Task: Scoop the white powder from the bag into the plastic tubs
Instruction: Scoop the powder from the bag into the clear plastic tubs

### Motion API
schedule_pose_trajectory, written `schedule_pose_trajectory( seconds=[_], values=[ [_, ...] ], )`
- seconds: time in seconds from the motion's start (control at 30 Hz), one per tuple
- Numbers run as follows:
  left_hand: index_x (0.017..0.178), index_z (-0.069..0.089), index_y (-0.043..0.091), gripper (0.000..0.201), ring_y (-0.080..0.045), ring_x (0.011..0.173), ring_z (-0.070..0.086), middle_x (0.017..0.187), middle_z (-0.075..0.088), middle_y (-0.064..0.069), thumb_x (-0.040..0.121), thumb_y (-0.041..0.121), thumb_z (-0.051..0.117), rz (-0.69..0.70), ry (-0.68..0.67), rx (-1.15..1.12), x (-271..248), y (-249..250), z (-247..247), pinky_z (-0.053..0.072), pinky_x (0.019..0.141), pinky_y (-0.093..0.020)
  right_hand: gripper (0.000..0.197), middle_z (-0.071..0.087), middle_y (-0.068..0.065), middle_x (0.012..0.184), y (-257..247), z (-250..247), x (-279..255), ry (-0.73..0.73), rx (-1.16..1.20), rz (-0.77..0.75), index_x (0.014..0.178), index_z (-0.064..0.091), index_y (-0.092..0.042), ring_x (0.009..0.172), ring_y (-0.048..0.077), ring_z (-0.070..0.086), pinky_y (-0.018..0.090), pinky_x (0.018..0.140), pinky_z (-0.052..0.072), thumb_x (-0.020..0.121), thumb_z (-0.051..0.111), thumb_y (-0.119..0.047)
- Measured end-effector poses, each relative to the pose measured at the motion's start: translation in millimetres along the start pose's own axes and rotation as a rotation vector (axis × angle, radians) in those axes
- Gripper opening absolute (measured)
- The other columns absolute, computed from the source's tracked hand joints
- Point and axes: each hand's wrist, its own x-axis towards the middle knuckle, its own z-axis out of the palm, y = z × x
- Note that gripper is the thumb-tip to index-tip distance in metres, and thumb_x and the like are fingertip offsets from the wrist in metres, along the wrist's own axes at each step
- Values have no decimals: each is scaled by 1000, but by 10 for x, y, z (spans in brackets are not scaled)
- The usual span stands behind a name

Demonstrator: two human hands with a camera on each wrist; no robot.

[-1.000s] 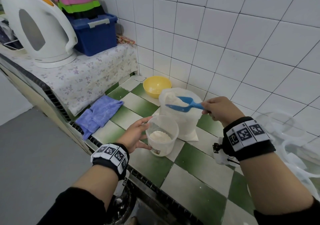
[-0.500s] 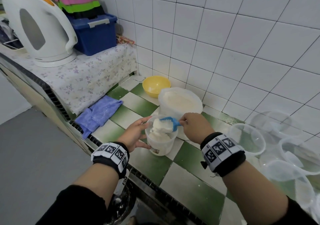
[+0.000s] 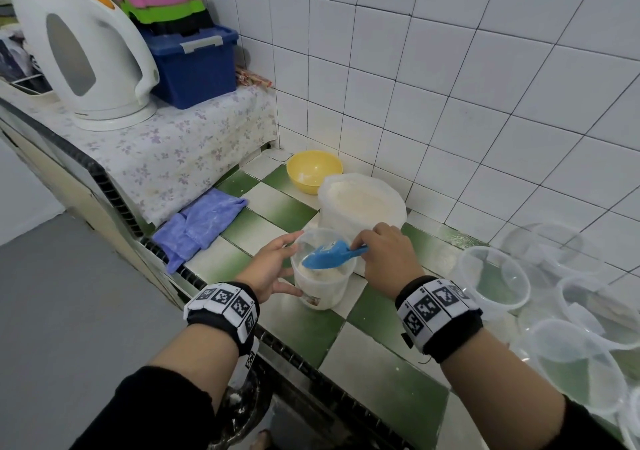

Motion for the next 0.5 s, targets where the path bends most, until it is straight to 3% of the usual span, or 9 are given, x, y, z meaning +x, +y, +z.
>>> schedule_pose_trajectory(
  seconds=[0.2, 0.33, 0.43, 0.5],
  values=[
    [125, 59, 30, 29, -30, 105, 67, 121, 66, 2, 103, 20, 45, 1, 10, -2, -9, 10, 10, 52, 85, -65, 26, 57, 6, 102, 66, -168, 13, -61, 56, 99, 110, 61, -23, 98, 25, 53, 33, 86, 41, 89, 47, -15],
    [123, 59, 30, 26, -30, 103, 69, 122, 66, 1, 102, 21, 46, 7, 8, 1, -10, 1, 1, 54, 83, -63, 18, 57, -1, 84, 151, -379, 25, -69, 374, 221, 97, 65, -21, 73, 17, 51, 26, 65, 38, 91, 49, -16],
    [122, 60, 30, 24, -30, 99, 70, 121, 66, 0, 101, 23, 49, 22, 20, -1, -2, 2, -3, 54, 82, -64, 14, 61, 0, 75, 222, -546, 43, 51, 625, 295, 92, 67, -17, 62, 11, 52, 17, 52, 36, 92, 53, -16],
    [121, 61, 30, 24, -29, 98, 70, 120, 66, 0, 101, 22, 51, 27, 27, 0, 9, 10, -5, 54, 81, -64, 15, 62, 5, 77, 284, -603, 94, 128, 664, 327, 96, 67, -15, 57, 8, 47, 15, 47, 34, 93, 52, -16]
  ],
)
